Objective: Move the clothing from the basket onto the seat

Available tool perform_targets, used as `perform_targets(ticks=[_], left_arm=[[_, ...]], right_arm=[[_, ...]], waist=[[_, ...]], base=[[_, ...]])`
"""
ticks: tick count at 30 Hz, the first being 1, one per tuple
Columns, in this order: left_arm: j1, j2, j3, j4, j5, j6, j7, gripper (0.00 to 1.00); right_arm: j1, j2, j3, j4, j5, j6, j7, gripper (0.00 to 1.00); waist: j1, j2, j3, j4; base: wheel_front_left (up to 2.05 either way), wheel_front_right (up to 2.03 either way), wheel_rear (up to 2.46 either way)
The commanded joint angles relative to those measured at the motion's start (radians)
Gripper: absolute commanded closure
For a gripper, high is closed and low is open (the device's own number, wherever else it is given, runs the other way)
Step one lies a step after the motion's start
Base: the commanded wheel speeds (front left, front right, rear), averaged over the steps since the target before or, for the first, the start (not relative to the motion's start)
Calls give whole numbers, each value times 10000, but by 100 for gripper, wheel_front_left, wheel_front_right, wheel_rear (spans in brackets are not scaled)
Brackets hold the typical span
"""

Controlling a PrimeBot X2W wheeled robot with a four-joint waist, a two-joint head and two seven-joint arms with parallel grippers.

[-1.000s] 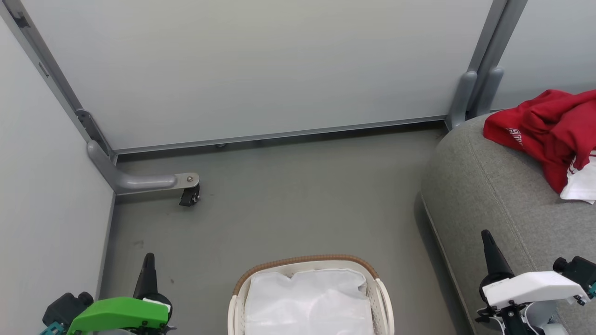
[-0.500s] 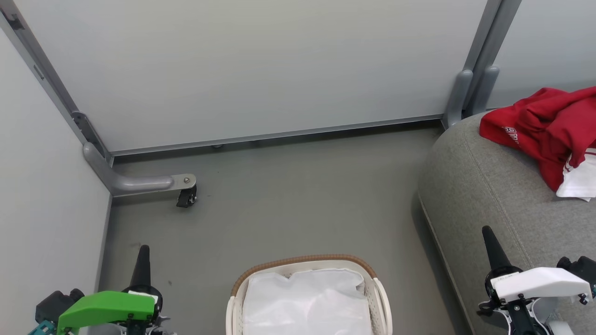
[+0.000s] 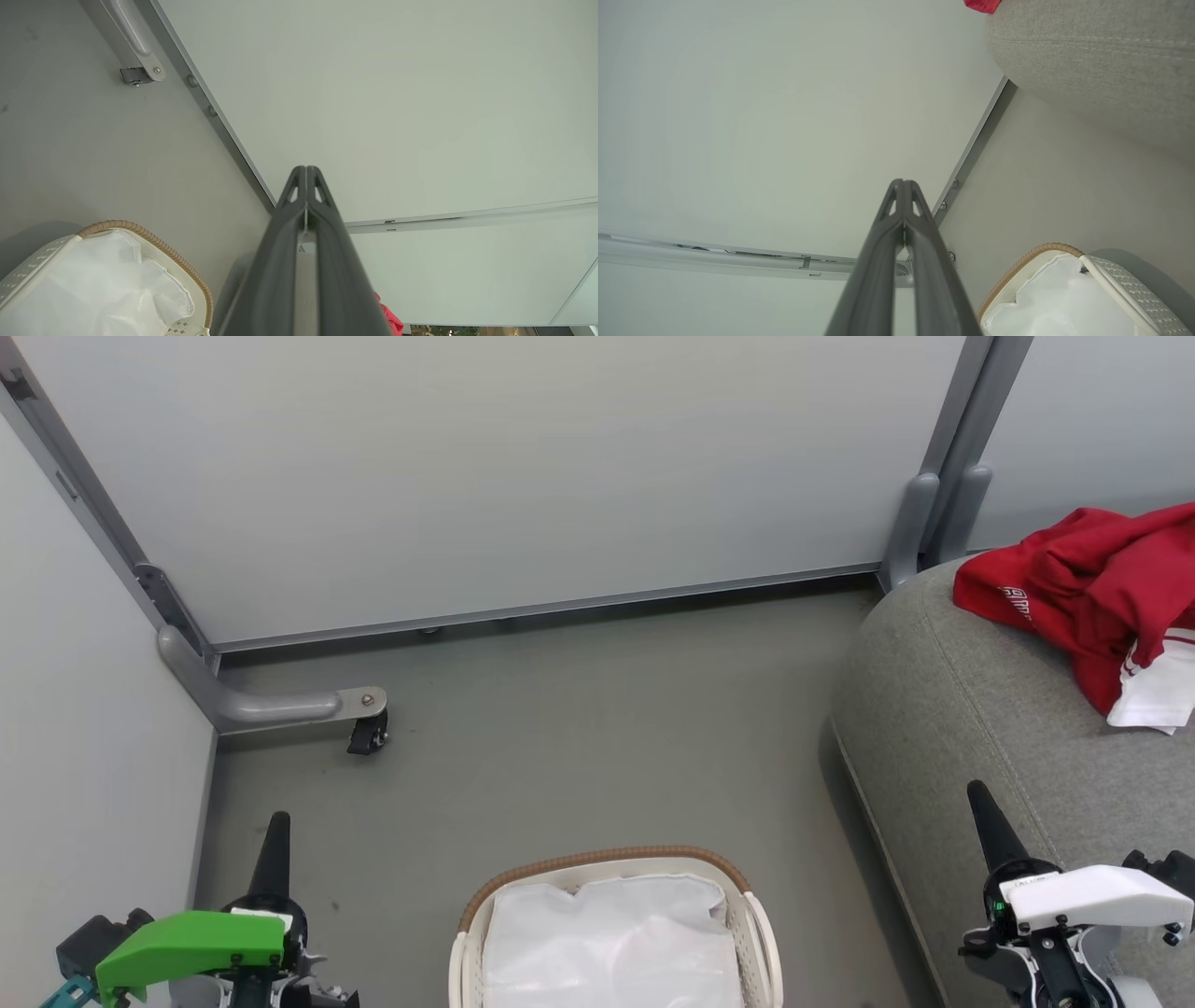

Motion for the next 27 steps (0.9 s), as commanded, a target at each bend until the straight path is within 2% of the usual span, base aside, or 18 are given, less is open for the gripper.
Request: perform_targets(ticks=[1,27], left_arm=[[-270,70,96,-79,-212,-44,70,100],[-500,61,511,-227,-1937,-222,622,100]], right_arm=[[-200,-63,-52,-109,250,-4,67,100],[-335,-81,-180,-171,2336,-4,593,100]], waist=[[0,0,1,-11],[0,0,15,-202]], base=[[0,0,0],[0,0,0]])
